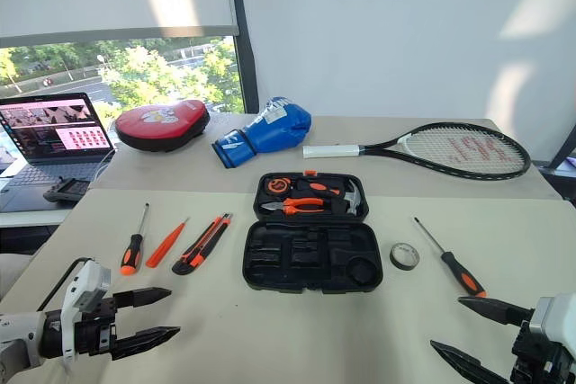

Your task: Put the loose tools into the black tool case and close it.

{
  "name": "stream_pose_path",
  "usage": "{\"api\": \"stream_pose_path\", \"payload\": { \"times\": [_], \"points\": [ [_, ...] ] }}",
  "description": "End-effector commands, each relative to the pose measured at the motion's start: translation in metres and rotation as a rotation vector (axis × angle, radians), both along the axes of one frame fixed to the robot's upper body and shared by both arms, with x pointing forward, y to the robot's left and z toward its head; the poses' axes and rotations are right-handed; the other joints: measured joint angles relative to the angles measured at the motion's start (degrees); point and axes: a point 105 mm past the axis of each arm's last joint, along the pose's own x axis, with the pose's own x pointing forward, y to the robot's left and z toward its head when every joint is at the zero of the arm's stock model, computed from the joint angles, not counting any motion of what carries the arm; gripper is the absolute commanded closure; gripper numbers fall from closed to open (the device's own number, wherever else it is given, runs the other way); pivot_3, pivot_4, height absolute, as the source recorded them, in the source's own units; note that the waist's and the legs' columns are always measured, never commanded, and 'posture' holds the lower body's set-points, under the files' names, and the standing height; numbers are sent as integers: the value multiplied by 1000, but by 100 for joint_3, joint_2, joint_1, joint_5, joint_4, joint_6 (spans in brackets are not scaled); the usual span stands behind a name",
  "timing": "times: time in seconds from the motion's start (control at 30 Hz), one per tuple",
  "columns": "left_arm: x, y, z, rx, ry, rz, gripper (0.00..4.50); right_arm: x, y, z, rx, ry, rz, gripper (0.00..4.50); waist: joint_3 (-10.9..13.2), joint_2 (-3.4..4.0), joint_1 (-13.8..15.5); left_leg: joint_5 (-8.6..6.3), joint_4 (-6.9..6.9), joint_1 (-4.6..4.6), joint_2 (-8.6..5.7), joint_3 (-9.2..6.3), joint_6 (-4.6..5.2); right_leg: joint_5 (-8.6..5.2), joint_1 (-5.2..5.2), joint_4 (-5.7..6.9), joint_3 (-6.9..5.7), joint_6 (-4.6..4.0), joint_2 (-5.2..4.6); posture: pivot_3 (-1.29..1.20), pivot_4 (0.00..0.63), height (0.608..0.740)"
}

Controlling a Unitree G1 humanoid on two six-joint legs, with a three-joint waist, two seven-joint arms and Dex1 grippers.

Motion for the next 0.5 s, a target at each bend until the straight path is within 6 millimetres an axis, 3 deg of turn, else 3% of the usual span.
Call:
{"api": "stream_pose_path", "payload": {
  "times": [0.03, 0.13, 0.3, 0.4, 0.5],
  "points": [
    [17, -8, 19, -45, -101, 79, 0, 11, 10, 14, 3, -87, 40, 89, 1, 1, 0, 0, 0, 0, 0, 0, 0, 0, 0, 0, 0, 1, 0, 0, 150, 740],
    [51, -11, 43, -101, -218, 293, 0, 29, 37, 36, 71, -228, 132, 89, 10, -8, 1, 0, 5, 4, -1, -1, 0, 1, 11, 2, 3, 2, -4, 0, 150, 740],
    [80, 11, 57, -99, -234, 585, 0, 42, 66, 63, 199, -303, 260, 89, 9, -14, -10, 9, 3, 12, -2, -4, -11, 36, 19, 5, 2, 47, 10, 0, 150, 740],
    [94, 52, 51, 62, -137, 882, 0, 36, 85, 84, 272, -273, 432, 89, 11, -14, -15, 40, 1, 9, -1, -5, -1, 59, 14, 8, -1, 5, 30, 0, 150, 740],
    [92, 83, 43, 185, -11, 1054, 0, 30, 93, 95, 268, -250, 548, 89, 17, -35, -22, 37, -2, 5, -3, -5, 2, 59, 10, 3, -4, 4, 45, 0, 150, 740]
  ]
}}
